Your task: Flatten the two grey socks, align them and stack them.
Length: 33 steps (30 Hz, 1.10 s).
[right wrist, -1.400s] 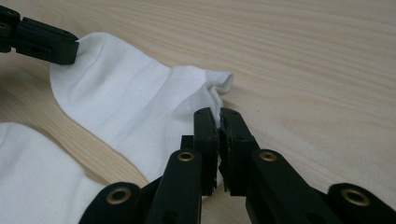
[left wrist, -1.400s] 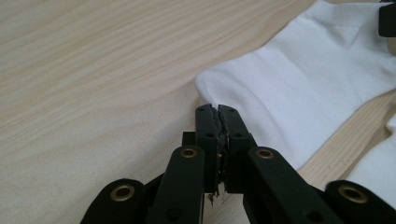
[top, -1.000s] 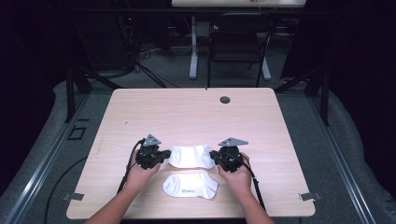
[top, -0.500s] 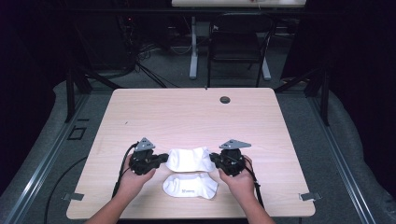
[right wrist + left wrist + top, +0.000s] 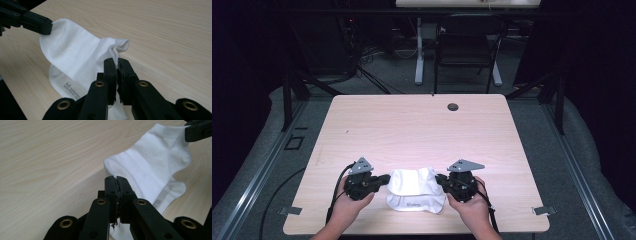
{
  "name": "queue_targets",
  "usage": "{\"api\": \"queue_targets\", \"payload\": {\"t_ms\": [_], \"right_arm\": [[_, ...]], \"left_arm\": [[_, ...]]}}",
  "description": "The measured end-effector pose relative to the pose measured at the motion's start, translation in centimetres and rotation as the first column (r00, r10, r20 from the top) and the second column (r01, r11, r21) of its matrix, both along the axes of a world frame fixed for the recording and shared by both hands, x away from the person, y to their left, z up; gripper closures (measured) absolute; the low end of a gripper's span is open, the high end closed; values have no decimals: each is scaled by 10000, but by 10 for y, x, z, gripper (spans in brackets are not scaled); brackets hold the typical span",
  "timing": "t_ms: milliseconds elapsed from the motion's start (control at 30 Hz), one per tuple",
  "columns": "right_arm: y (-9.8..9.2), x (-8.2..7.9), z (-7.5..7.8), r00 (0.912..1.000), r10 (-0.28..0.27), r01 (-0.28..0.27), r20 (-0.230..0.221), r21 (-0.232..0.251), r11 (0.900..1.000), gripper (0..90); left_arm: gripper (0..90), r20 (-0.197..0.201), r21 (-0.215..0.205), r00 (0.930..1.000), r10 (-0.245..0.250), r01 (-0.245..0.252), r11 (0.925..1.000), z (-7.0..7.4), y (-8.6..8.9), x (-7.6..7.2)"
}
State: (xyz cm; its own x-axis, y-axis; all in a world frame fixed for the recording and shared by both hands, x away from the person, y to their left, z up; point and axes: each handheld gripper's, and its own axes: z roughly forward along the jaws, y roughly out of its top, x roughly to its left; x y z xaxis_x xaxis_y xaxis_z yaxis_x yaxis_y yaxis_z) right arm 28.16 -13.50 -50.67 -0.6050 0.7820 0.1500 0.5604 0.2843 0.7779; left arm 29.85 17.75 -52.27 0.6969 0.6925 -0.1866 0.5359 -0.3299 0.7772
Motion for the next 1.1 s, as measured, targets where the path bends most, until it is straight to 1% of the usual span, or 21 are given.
{"api": "queue_targets", "payload": {"t_ms": [33,100,133,167,200,233,267,333,367,400,500,533,633,700,767,900,1033,1100], "right_arm": [[1,-2,0,10000,9,-9,0,55,10000,861],[1,-6,-1,10000,88,-88,5,9,10000,862],[2,-8,-2,10000,74,-74,11,96,9999,862],[1,-10,-3,9999,131,-131,-16,-46,9999,862],[2,-11,-5,9999,113,-113,64,-10,9999,862],[2,-12,-6,9999,115,-115,64,-117,9999,862],[2,-14,-8,9999,113,-112,45,-148,9998,862],[3,-15,-9,9999,132,-132,-1,-109,9999,862],[2,-17,-12,9999,137,-139,-55,-234,9996,861],[2,-17,-13,9999,125,-126,-74,-193,9997,861],[1,-19,-17,9999,99,-101,-130,-173,9998,862],[0,-19,-18,9996,132,-136,-230,-190,9997,862],[-1,-20,-22,9993,111,-117,-355,-168,9998,862],[-1,-21,-25,9990,167,-175,-423,-181,9997,862],[0,-21,-27,9987,194,-207,-463,-285,9994,862],[-1,-21,-29,9985,170,-188,-512,-335,9993,862],[-3,-20,-32,9981,88,-103,-613,-229,9997,862],[-4,-19,-33,9976,116,-137,-686,-297,9995,862]], "left_arm": [[882,-39,-36,10000,-22,22,10000,-1,0,-2],[882,-89,-31,9999,-68,68,10000,-3,-1,-6],[882,-104,42,9998,-154,155,9999,-4,-1,-7],[882,-132,-1,9998,-125,125,9999,-6,-1,-9],[882,-177,10,9997,-168,168,9999,-6,-1,-10],[882,-188,-4,9997,-176,176,9998,-8,-2,-11],[882,-190,70,9996,-232,233,9997,-9,-2,-11],[882,-199,66,9995,-240,241,9997,-10,-2,-12],[882,-175,149,9995,-278,280,9995,-12,-2,-14],[882,-203,103,9995,-255,257,9996,-13,-1,-14],[882,-360,54,9991,-238,240,9997,-16,1,-14],[882,-360,54,9991,-238,240,9997,-16,1,-14],[882,-521,40,9982,-281,284,9996,-19,1,-15],[882,-565,120,9977,-363,370,9992,-21,1,-16],[882,-598,132,9976,-362,370,9992,-22,0,-16],[882,-656,190,9972,-371,384,9991,-25,1,-14],[882,-744,239,9966,-340,359,9991,-29,-1,-14],[882,-717,379,9965,-440,468,9982,-30,-1,-13]]}}
